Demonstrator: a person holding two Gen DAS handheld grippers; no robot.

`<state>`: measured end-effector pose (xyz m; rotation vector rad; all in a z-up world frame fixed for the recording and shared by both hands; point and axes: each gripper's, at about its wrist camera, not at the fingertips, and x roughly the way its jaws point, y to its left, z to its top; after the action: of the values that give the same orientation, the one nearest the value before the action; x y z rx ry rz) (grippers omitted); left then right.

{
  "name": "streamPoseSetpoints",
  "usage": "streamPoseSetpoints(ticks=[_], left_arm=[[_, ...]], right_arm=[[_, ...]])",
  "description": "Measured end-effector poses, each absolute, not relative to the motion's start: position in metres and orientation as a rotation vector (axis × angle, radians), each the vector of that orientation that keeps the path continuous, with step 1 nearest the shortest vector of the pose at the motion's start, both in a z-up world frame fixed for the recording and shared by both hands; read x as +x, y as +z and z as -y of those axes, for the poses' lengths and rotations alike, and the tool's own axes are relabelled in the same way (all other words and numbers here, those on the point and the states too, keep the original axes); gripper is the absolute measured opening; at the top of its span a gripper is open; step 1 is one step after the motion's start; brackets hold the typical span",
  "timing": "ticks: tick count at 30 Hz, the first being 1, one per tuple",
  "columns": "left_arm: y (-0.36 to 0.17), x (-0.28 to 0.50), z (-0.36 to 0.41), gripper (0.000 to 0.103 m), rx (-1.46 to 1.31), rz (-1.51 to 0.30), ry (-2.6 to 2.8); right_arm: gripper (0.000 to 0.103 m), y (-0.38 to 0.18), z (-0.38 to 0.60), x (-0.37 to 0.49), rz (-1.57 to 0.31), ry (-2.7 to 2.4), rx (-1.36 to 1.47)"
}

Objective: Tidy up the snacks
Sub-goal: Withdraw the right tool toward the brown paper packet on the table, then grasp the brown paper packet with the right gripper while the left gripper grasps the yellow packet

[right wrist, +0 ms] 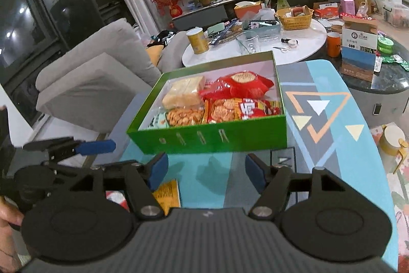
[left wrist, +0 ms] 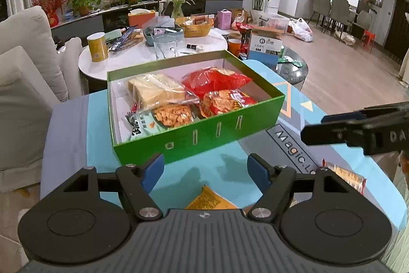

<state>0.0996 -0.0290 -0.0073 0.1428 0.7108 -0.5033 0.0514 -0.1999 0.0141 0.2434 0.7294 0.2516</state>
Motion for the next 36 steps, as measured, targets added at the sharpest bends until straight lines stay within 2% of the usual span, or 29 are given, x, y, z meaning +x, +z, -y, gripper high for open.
streamPoseSetpoints(ticks=[17,36], left_arm=[[-0.032,0.086,0.037,0.071,0.246,-0.762,-0.510],[-0.074,0.110,0.054,0.071,0.553,-0.878,-0.680]], right_arm=[[0.052,-0.013,0.183,0.022,-0.793,0.207,0.199],[0.053,-0.029,0.180,0.026,-0.865,0.201,0.231]])
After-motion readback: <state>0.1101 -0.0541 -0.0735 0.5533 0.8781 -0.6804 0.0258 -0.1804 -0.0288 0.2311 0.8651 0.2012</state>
